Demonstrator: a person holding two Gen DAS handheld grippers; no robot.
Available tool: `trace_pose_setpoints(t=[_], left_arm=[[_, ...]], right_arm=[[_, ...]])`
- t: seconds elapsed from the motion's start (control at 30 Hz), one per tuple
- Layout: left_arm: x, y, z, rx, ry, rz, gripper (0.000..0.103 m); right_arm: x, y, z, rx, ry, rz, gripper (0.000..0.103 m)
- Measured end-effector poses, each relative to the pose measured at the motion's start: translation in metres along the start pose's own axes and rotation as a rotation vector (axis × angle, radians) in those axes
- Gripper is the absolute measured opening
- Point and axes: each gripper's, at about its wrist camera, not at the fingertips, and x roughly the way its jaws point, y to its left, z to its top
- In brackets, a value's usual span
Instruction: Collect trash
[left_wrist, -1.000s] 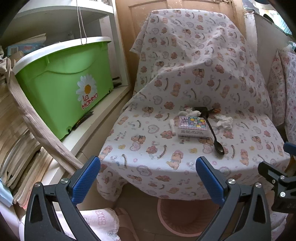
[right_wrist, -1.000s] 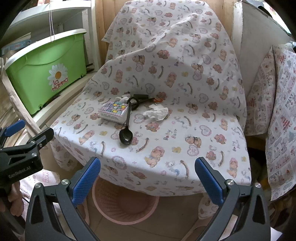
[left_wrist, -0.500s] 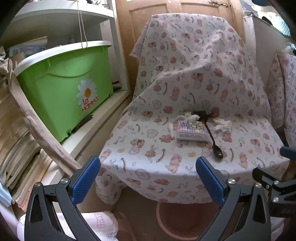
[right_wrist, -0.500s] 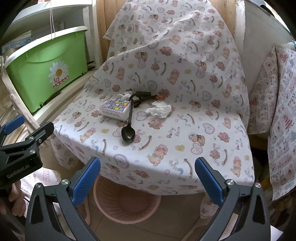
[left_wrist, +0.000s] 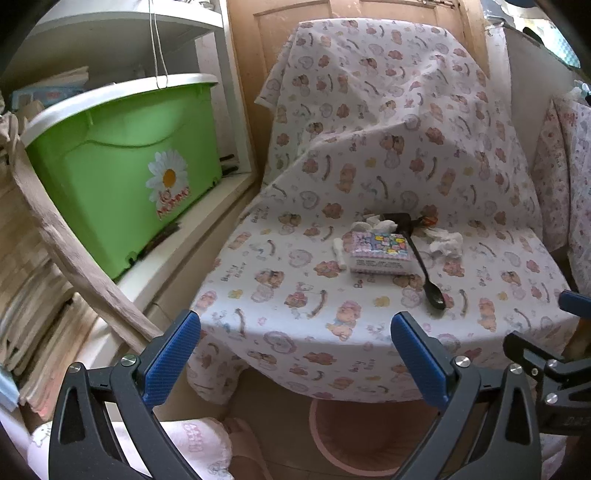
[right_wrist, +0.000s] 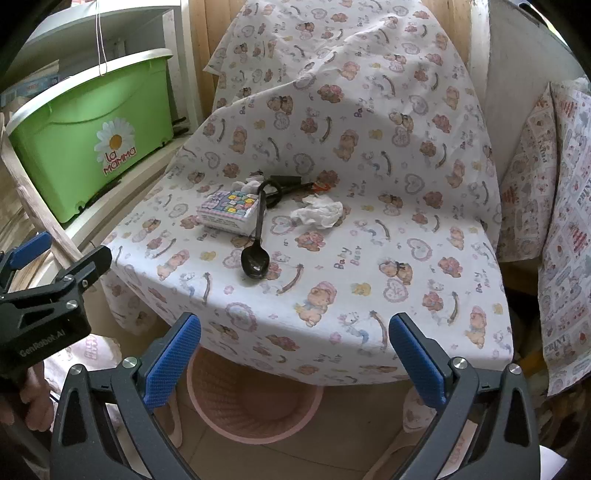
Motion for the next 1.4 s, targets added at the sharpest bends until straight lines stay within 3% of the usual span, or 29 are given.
trace_pose_setpoints(t=[0.37, 0.5, 0.67, 0.83, 1.03, 1.13, 1.27, 1.4], left_arm=[[0.023, -0.008, 0.002, 0.023, 0.091, -0.014, 0.101], [0.029, -0.01, 0.031, 0.074, 0.13, -0.1, 0.091], [0.043, -0.018, 0.068, 0.142, 0.11, -0.063, 0.089], [0.062, -0.012, 0.092, 0.133, 0.101, -0.041, 0.093], [0.086, 0.002, 0.083, 0.114, 0.147, -0.021, 0.098], [0.096, 0.009, 0.079, 0.078, 0.204, -0.023, 0.098], [0.093, 0.015, 0.079, 0.061, 0.187, -0.013, 0.102], [0.097, 0.009, 0.076, 0.075, 0.196, -0.022, 0.102]], right_arm=[[0.01, -0.009, 0.003, 0.018, 0.044, 0.03, 0.101], [0.005, -0.02, 0.018, -0.024, 0.04, 0.015, 0.096], [0.016, -0.034, 0.049, -0.018, 0.092, 0.067, 0.078], [0.049, -0.023, 0.062, -0.037, 0.14, 0.155, 0.067], [0.081, -0.015, 0.065, 0.031, 0.157, 0.267, 0.055], [0.093, -0.007, 0.075, 0.033, 0.132, 0.274, 0.055], [0.111, 0.0, 0.084, 0.058, 0.147, 0.3, 0.043], [0.128, 0.011, 0.087, 0.015, 0.171, 0.258, 0.034]])
